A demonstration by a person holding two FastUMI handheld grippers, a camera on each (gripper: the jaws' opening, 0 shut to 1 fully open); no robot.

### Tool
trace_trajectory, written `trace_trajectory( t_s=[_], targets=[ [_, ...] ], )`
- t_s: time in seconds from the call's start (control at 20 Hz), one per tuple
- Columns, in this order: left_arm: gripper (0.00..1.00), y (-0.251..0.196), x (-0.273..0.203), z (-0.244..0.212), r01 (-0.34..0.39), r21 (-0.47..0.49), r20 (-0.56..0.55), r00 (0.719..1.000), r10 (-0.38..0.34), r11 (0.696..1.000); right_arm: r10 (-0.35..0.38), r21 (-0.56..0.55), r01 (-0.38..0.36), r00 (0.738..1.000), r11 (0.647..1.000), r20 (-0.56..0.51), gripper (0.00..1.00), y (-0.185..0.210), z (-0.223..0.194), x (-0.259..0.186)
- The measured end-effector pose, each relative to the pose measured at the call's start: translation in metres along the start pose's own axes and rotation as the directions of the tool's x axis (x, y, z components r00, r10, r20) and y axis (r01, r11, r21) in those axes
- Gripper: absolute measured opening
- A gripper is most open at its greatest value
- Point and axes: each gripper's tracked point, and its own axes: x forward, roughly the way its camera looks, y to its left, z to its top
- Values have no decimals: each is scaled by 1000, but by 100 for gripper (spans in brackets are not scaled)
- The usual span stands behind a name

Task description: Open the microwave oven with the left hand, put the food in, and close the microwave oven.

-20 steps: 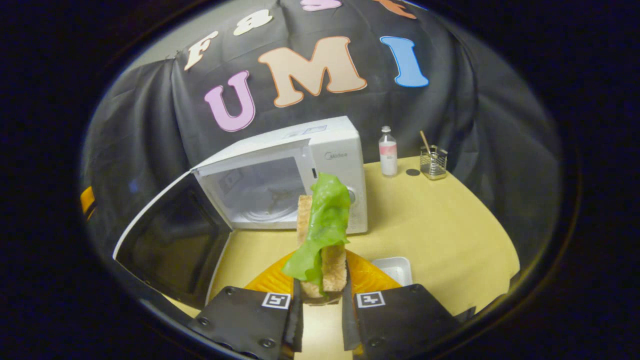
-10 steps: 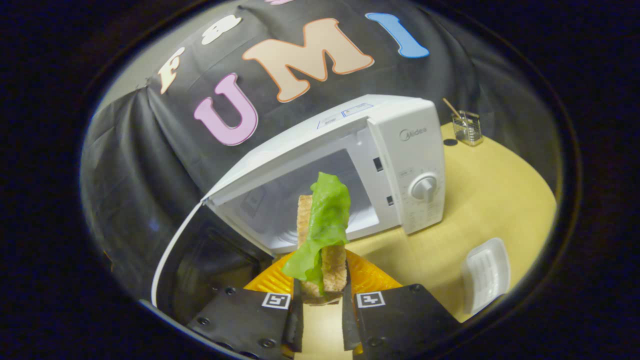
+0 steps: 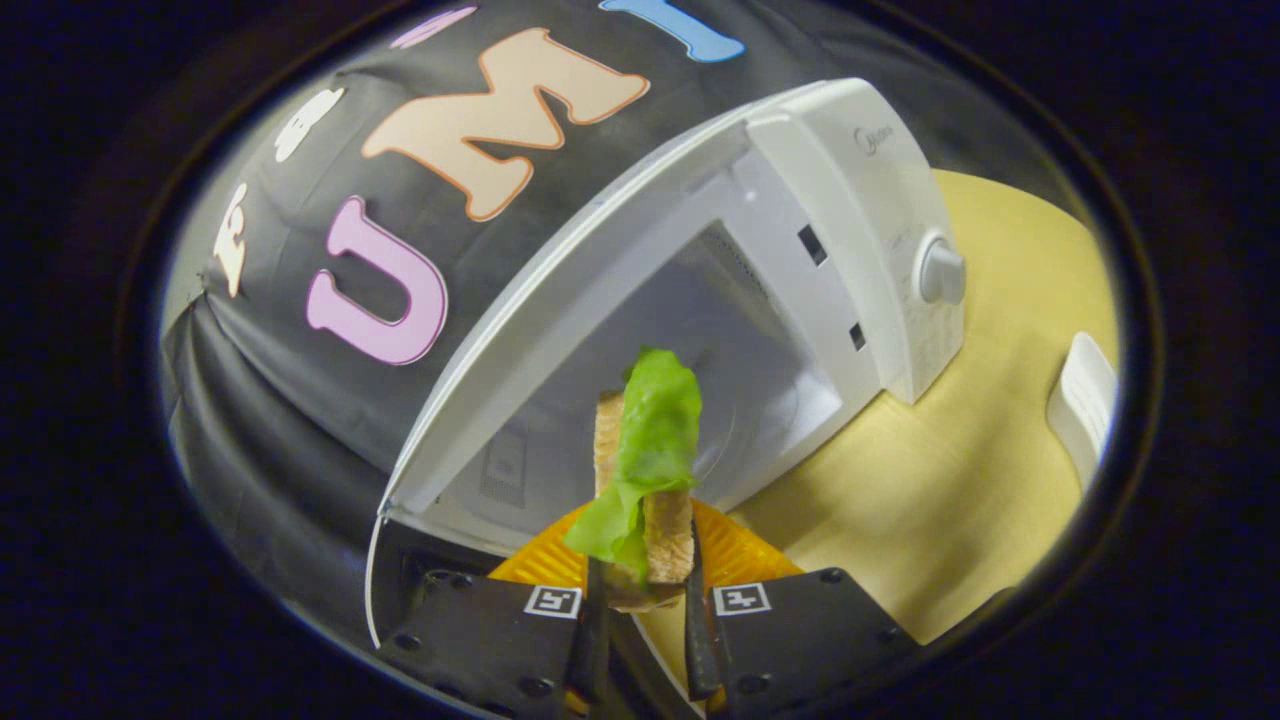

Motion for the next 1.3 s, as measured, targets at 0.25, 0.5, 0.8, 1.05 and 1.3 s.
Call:
trace_trajectory(
  t_s=[0.25,0.5,0.8,1.05,1.3],
  targets=[
    [94,11,8,-13,9,-2,-36,999,-9,1000,-47,109,43,998,993,36,33,10,1,31],
    [96,24,9,-23,7,14,-61,998,-6,1000,-58,161,42,993,986,99,33,27,10,55],
    [96,39,5,-28,-17,41,-87,996,21,999,-60,145,40,989,989,137,33,31,6,82],
    [96,42,5,-31,-12,50,-92,996,16,999,-45,72,33,984,997,175,26,33,13,97],
    [96,38,9,-29,4,49,-89,996,0,999,-10,-55,21,983,998,184,52,31,16,102]
  ],
)
